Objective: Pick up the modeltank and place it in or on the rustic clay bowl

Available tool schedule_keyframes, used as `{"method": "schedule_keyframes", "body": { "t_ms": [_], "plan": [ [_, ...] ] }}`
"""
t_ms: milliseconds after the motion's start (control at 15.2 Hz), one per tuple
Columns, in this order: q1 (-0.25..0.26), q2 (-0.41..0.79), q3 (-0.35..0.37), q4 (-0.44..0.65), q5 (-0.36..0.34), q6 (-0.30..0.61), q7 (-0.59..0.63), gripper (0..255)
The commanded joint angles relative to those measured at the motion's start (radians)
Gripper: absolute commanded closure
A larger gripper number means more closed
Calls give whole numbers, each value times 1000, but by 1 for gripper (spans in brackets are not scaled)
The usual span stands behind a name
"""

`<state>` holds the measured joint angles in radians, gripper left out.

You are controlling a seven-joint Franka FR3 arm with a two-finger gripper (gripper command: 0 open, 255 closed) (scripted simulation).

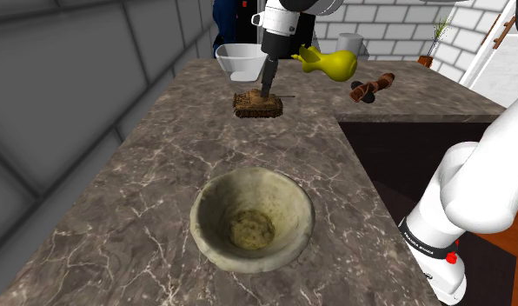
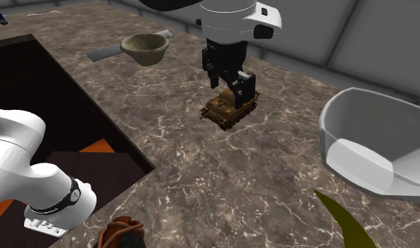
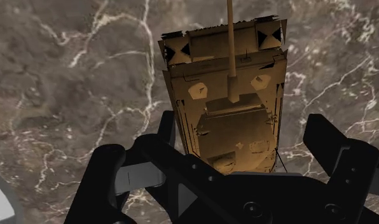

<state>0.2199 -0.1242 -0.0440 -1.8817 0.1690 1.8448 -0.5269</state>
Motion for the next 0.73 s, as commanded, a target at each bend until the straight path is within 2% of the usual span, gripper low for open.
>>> {"method": "schedule_keyframes", "body": {
  "t_ms": [0, 660],
  "plan": [
    [0, 0, 0, 0, 0, 0, 0, 255],
    [0, 0, 0, 14, -1, -13, 2, 255]
  ]
}}
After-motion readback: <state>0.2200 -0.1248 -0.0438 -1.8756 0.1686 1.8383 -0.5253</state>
